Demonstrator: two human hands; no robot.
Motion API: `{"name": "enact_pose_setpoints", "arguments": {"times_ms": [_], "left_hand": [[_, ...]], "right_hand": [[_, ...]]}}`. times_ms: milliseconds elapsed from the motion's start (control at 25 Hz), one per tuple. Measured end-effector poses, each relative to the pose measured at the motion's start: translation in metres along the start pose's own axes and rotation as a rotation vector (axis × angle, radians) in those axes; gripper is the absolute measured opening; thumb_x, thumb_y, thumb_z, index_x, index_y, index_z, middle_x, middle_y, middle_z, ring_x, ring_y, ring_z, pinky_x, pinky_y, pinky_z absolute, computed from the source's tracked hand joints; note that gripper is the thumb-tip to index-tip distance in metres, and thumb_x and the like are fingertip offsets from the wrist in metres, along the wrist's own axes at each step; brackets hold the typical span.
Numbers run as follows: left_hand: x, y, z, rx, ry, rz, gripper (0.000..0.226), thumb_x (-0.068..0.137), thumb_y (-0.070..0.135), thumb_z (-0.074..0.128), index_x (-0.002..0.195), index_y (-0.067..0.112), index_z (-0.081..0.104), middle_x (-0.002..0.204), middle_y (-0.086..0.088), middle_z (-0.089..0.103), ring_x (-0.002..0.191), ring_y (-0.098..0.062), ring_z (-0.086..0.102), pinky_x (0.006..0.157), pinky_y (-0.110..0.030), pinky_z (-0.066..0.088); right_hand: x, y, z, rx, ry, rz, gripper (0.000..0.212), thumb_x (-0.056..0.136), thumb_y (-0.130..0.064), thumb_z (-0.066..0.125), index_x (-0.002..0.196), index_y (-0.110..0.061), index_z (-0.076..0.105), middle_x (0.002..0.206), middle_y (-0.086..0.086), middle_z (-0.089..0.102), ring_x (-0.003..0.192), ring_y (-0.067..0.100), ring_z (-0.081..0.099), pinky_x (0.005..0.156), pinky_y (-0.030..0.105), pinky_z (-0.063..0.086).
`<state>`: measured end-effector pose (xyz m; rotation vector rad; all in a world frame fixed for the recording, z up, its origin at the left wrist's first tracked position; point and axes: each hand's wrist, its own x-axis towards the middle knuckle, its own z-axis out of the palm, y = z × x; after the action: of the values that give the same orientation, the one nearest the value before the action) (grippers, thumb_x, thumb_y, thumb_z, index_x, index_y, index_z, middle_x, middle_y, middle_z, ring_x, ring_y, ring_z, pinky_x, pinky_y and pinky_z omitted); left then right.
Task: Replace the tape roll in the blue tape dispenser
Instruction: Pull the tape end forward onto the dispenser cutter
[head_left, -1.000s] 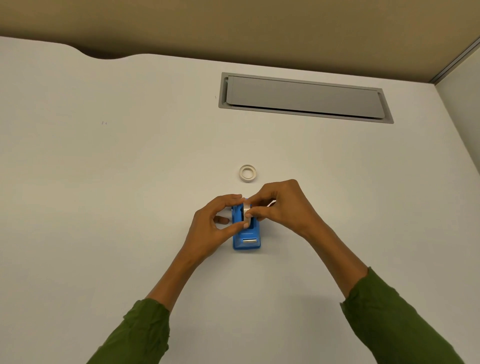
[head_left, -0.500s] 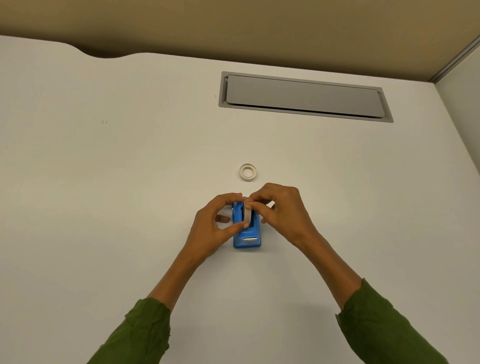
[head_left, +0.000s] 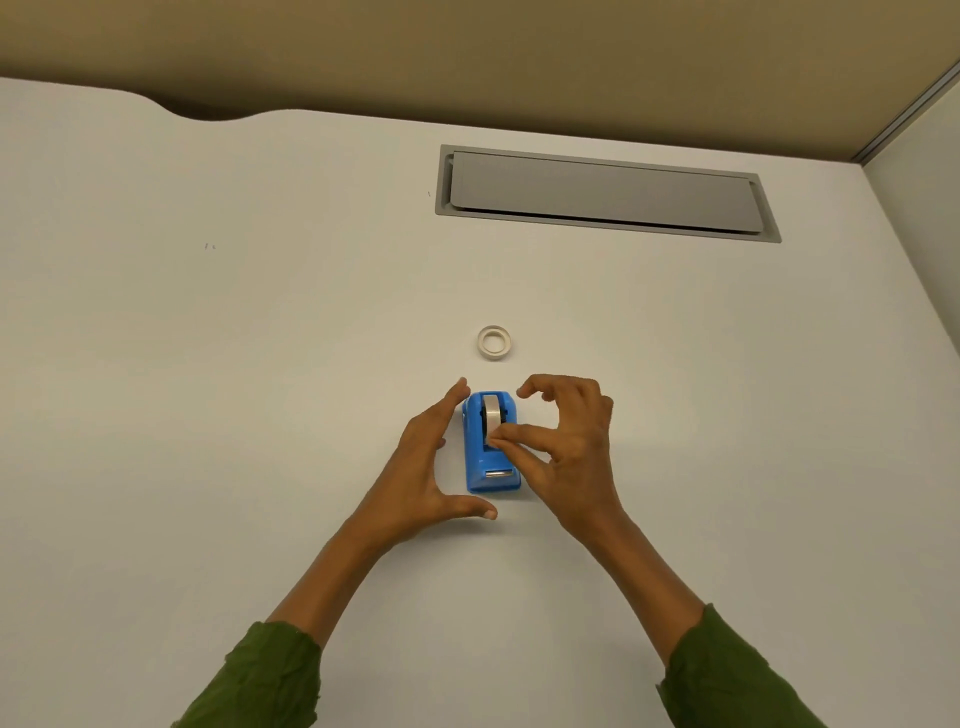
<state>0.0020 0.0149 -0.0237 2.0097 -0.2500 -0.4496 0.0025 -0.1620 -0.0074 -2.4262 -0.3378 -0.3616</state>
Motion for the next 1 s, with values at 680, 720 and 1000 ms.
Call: {"name": "enact_pose_setpoints", "arguments": {"times_ms": [680, 720, 1000], "left_hand": [[0.017, -0.009, 0.013, 0.092, 0.115, -0.029, 0.093, 0.053, 0.049, 0.075, 0.133, 0.028, 0.031, 0.142, 0.002, 0.038, 0.125, -0.013, 0.036, 0.106, -0.044, 0.037], [0.017, -0.008, 0.014, 0.088, 0.12, -0.031, 0.093, 0.053, 0.049, 0.075, 0.132, 0.028, 0.032, 0.142, 0.002, 0.039, 0.125, -0.013, 0.037, 0.106, -0.044, 0.037], [0.015, -0.006, 0.012, 0.08, 0.118, -0.035, 0.094, 0.055, 0.044, 0.08, 0.134, 0.024, 0.032, 0.142, 0.0, 0.038, 0.127, -0.017, 0.036, 0.104, -0.05, 0.038]], "right_hand": [[-0.019, -0.005, 0.006, 0.007, 0.159, -0.135, 0.011, 0.084, -0.026, 0.066, 0.078, -0.022, 0.074, 0.133, 0.007, 0.051, 0.136, 0.026, 0.03, 0.113, 0.048, 0.02], [-0.021, -0.006, 0.006, 0.008, 0.164, -0.13, 0.012, 0.084, -0.026, 0.065, 0.078, -0.021, 0.074, 0.133, 0.008, 0.051, 0.136, 0.026, 0.03, 0.114, 0.047, 0.018], [-0.034, -0.008, 0.012, -0.062, 0.196, -0.105, 0.007, 0.082, -0.025, 0.07, 0.078, -0.021, 0.073, 0.133, 0.006, 0.053, 0.133, 0.026, 0.034, 0.107, 0.051, 0.026]]}}
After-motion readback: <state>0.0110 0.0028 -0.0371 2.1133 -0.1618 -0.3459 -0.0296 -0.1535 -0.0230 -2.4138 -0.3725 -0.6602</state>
